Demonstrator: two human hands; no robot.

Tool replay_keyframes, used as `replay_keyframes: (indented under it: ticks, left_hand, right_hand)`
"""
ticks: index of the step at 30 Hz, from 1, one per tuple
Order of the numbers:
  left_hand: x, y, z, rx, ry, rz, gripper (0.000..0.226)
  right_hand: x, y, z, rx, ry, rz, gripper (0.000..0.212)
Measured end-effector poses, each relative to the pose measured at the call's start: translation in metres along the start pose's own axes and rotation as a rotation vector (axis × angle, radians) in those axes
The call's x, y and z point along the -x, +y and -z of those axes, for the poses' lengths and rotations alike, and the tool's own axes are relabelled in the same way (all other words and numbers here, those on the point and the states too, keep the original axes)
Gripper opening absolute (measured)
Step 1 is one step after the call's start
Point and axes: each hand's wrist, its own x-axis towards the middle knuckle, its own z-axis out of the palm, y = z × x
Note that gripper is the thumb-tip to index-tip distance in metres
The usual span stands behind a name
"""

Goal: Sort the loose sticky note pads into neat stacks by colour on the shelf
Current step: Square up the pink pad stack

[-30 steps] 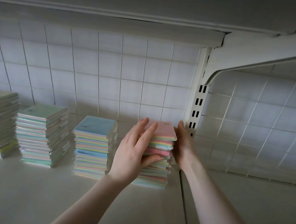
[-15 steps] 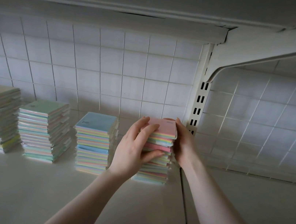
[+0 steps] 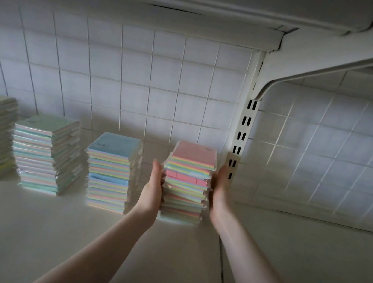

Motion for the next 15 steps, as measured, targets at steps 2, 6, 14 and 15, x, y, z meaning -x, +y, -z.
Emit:
replay_keyframes:
  ticks: [2,6,14,15]
  left_hand:
    - [0.006,0.001,-0.006,-0.006,0.04,-0.008,0.054]
    - [0.012,0.003,-0.014,-0.018,0.161,-0.051,0.052]
    - [0.004,-0.003,-0.014,-0.046,0.229,-0.111,0.056]
    - [0.003,-0.004,-0.013,-0.029,0.198,-0.106,0.058]
  right_hand:
    - [0.007,-0.003,-0.002,-0.02,0.041,-0.021,0.059]
    - [0.008,-0.004,-0.002,-0.057,0.082,-0.027,0.056]
    - [0.006,0.001,-0.008,-0.148,0.017,-0.072,0.072]
    - [0.006,0.002,-0.007,-0.172,0.019,-0.075,0.073]
